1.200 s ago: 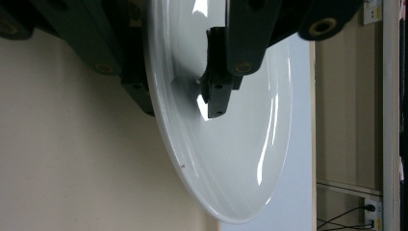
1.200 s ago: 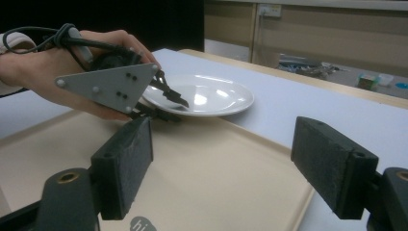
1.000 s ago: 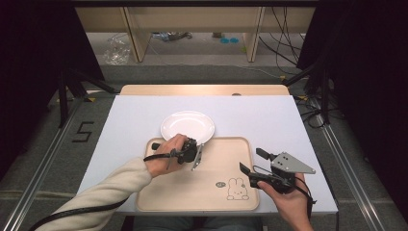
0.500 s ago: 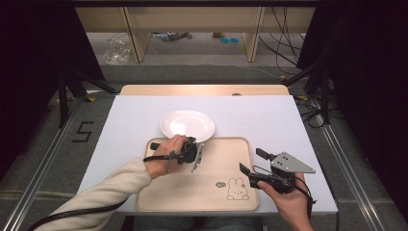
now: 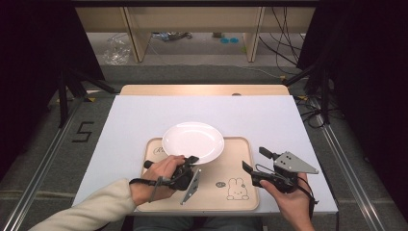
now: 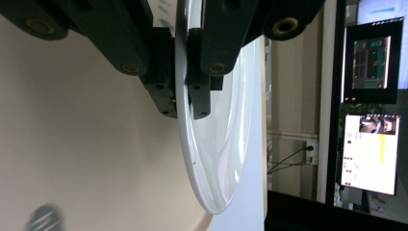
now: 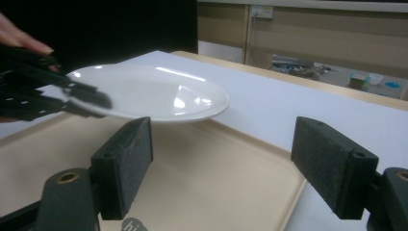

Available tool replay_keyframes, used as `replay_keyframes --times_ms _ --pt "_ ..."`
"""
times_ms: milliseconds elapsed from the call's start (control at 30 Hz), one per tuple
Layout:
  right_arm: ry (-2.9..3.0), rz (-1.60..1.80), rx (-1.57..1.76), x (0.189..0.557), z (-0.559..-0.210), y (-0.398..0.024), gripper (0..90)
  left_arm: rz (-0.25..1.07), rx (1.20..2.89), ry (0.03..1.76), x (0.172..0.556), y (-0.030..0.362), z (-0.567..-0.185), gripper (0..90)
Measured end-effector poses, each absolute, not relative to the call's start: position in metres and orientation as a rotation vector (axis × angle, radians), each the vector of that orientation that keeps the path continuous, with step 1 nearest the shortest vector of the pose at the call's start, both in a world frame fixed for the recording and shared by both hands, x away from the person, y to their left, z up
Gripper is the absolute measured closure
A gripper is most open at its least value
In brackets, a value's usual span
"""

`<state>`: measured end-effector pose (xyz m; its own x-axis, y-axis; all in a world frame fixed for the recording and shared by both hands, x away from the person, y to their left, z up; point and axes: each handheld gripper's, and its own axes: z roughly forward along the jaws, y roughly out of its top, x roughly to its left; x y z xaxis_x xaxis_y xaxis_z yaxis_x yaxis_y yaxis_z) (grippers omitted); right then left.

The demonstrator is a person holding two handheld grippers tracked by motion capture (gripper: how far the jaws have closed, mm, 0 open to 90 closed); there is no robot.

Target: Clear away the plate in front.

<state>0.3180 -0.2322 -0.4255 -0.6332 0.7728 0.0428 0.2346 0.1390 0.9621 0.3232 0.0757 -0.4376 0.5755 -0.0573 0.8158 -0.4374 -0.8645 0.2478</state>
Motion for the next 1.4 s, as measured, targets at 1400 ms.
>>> replay_keyframes --times_ms 1400 --pt "1.990 1.486 0.965 0.318 -0.427 -0.232 23.6 1.060 2.426 -0.486 0.296 0.077 -0.462 84.4"
